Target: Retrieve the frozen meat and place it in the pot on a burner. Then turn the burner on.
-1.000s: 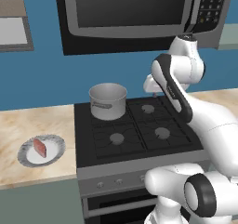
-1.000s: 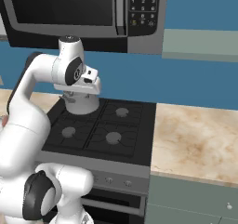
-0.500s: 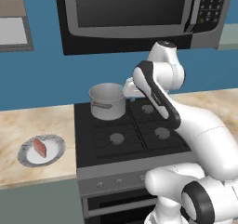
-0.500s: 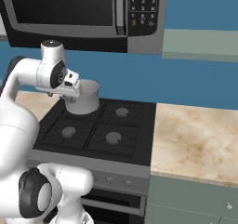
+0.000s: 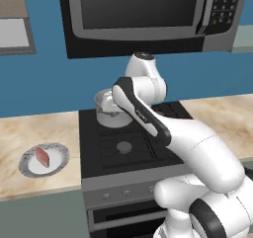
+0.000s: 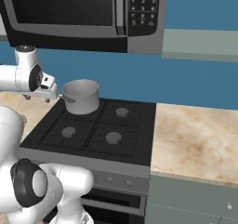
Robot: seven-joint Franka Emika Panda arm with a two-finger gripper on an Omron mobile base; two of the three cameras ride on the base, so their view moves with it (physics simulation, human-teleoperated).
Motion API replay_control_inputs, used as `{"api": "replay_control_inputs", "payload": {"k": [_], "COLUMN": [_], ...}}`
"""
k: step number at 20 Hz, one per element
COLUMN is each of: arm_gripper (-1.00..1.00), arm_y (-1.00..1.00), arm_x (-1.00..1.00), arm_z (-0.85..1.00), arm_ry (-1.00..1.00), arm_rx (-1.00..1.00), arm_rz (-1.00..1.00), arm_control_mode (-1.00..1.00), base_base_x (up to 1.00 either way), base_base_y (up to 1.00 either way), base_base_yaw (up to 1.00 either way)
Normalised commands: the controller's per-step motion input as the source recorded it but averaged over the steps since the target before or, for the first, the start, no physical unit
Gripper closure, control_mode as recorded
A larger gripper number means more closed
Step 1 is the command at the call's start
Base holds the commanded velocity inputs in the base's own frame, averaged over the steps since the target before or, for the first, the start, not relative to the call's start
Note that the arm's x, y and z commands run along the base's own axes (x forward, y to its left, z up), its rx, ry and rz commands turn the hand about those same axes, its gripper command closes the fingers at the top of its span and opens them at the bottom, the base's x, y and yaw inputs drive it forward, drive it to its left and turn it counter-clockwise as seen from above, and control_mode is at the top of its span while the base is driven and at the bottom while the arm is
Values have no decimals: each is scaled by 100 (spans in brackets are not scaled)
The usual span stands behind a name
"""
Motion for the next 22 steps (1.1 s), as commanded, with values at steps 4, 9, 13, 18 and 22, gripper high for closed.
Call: {"api": "replay_control_inputs", "payload": {"k": [4,9,13,18,22], "arm_gripper": [-100,-100,-100,-100,-100], "arm_y": [98,100,100,63,60], "arm_x": [0,0,0,0,4], "arm_z": [-11,-7,-11,-11,-13], "arm_ry": [0,0,0,1,3], "arm_rx": [0,0,-2,-9,-6], "arm_rz": [1,2,4,7,7], "arm_control_mode": [-100,-100,-100,-100,-100], "base_base_x": [0,0,0,0,0], "base_base_y": [0,0,0,0,0], "base_base_yaw": [0,0,0,0,0]}}
